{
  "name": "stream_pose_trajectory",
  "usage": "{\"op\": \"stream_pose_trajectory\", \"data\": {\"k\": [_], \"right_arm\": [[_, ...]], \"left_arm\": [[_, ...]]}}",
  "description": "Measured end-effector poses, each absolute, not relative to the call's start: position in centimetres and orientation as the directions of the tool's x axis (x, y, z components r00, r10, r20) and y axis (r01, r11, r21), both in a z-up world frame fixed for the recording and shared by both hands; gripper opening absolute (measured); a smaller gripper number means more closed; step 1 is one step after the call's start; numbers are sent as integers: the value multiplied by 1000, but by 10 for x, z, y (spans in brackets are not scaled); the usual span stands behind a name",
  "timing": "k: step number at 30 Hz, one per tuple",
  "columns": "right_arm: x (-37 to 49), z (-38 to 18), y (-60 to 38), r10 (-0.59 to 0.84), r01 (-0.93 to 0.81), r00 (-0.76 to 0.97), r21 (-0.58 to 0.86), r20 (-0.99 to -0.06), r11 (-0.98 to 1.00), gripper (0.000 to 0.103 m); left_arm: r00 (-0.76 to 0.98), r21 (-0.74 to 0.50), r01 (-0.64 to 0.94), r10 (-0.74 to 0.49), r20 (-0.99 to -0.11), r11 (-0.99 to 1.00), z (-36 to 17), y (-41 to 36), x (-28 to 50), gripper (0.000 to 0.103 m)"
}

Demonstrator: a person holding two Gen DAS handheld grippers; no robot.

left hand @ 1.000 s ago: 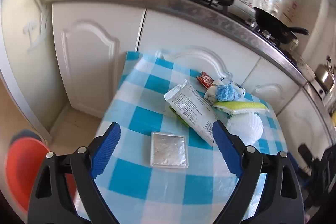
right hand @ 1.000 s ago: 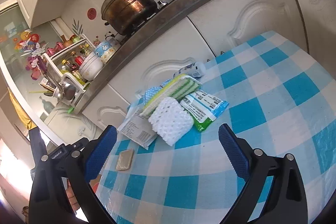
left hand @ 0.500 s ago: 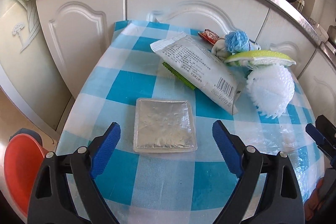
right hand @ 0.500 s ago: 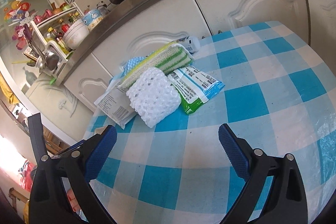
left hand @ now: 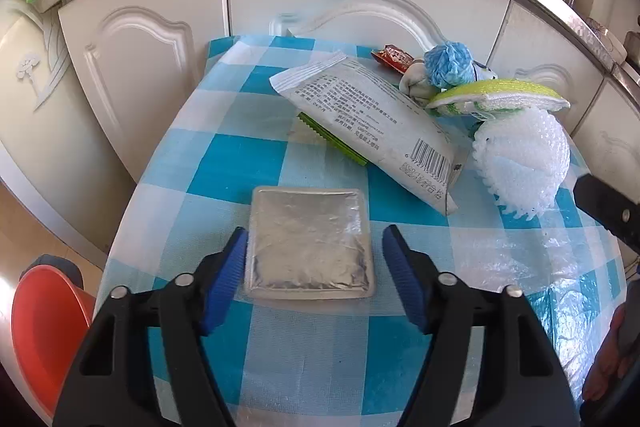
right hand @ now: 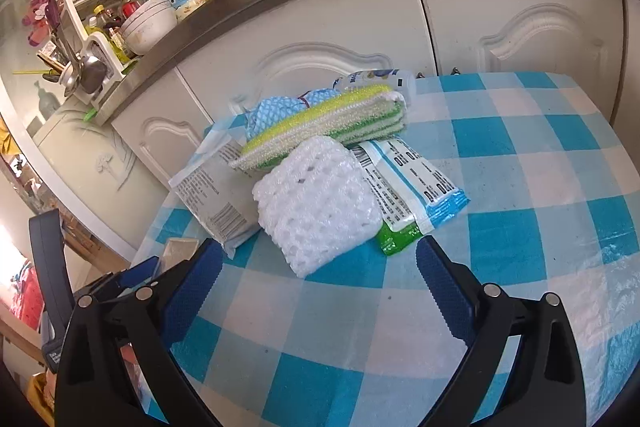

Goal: Collect trash
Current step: 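Grasp the silver foil tray with the left tool while the right tool grasps a foam net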

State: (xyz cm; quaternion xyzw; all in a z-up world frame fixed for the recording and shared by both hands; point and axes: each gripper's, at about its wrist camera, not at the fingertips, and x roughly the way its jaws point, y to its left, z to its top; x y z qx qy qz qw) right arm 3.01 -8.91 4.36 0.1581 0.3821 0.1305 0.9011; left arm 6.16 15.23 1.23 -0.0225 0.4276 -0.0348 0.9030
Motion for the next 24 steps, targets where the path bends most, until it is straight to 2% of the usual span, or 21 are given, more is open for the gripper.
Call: {"op": "stream_pose_trajectory", "data": {"k": [12, 13, 14, 15, 20, 24], "right_arm": [[55, 41, -65, 294, -169, 681, 246, -671, 954, 94], [54, 41, -64, 287, -171, 681, 235, -673, 957, 92], [54, 41, -62, 285, -173, 680, 230, -675, 958, 77], [54, 40, -61, 279, -169, 677, 224, -681, 960, 70], [47, 38, -64, 270, -148, 678, 234, -684, 961, 59], [34, 41, -69, 269, -127, 691, 253, -671, 959, 54]], "left_arm": [[635, -97, 61, -114, -764, 993, 13, 154, 57, 63], [635, -101, 62, -117, -764, 993, 12, 154, 56, 63], [635, -104, 63, -120, -763, 993, 12, 155, 55, 63], [634, -106, 66, -124, -763, 992, 12, 155, 54, 63], [631, -120, 71, -138, -764, 990, 13, 154, 48, 63], [628, -129, 78, -149, -764, 989, 13, 154, 41, 63]]}}
